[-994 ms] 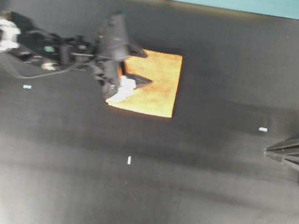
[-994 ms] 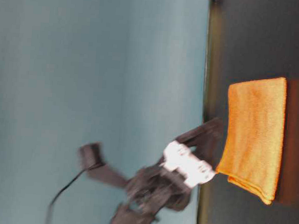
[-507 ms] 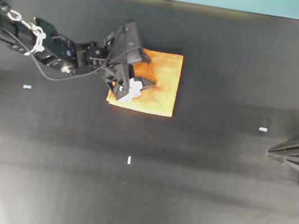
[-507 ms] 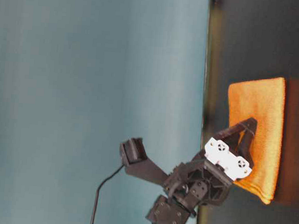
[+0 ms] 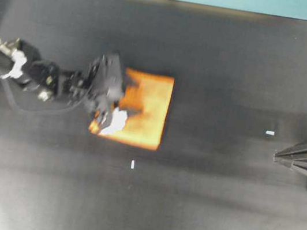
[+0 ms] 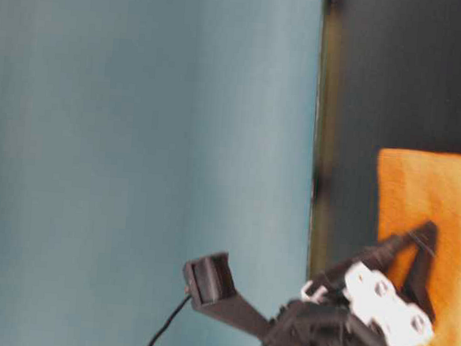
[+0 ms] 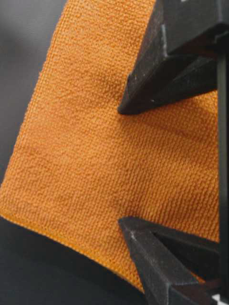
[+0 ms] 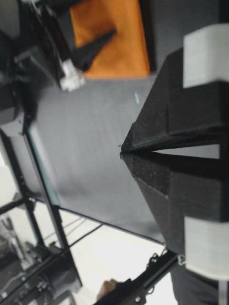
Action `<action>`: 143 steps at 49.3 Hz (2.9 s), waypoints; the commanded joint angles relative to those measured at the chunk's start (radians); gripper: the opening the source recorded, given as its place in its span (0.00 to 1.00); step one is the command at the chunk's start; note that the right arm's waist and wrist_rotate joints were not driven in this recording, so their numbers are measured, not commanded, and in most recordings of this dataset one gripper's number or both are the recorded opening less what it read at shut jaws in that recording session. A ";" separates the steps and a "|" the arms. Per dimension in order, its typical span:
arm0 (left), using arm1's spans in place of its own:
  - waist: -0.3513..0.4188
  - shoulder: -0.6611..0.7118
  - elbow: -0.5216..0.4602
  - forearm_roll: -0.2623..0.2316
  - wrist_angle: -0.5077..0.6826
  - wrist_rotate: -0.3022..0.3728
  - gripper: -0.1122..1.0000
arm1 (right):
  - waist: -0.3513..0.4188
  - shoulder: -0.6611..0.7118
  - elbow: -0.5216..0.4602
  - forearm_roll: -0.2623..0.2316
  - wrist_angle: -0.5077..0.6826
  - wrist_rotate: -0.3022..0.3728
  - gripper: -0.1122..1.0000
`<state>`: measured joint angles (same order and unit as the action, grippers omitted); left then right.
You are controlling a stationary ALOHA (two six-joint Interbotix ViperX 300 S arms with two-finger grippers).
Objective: Push an orange cloth with the left arm to wipe the desk.
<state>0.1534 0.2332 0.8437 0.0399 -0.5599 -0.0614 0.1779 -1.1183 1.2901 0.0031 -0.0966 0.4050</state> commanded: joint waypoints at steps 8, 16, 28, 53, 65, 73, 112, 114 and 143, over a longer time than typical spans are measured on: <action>-0.161 -0.072 0.081 0.005 -0.005 -0.009 0.86 | 0.000 0.000 -0.002 0.002 -0.006 0.000 0.10; -0.304 -0.080 0.129 0.005 -0.005 -0.012 0.86 | 0.000 0.000 0.000 0.002 -0.006 0.000 0.10; -0.489 -0.080 0.115 0.003 -0.005 -0.087 0.86 | -0.002 -0.002 0.000 0.011 -0.006 -0.002 0.10; -0.652 -0.075 0.063 0.005 0.009 -0.129 0.86 | 0.000 -0.002 0.002 0.011 -0.006 0.000 0.10; -0.615 -0.121 0.063 0.005 0.009 -0.121 0.86 | 0.000 -0.003 0.002 0.011 -0.006 0.000 0.10; -0.586 -0.250 0.077 0.005 0.014 -0.078 0.86 | -0.002 -0.003 0.002 0.011 -0.006 0.000 0.10; -0.581 -1.009 0.339 0.005 0.272 0.008 0.86 | 0.000 -0.014 0.015 0.012 0.000 -0.002 0.10; -0.581 -1.022 0.344 0.005 0.273 0.008 0.86 | -0.002 -0.014 0.015 0.012 0.000 0.000 0.10; -0.578 -1.008 0.348 0.005 0.267 0.018 0.86 | 0.000 -0.034 0.034 0.012 0.002 -0.002 0.10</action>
<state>-0.4280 -0.7762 1.2042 0.0414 -0.2823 -0.0445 0.1779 -1.1505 1.3254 0.0138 -0.0920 0.4034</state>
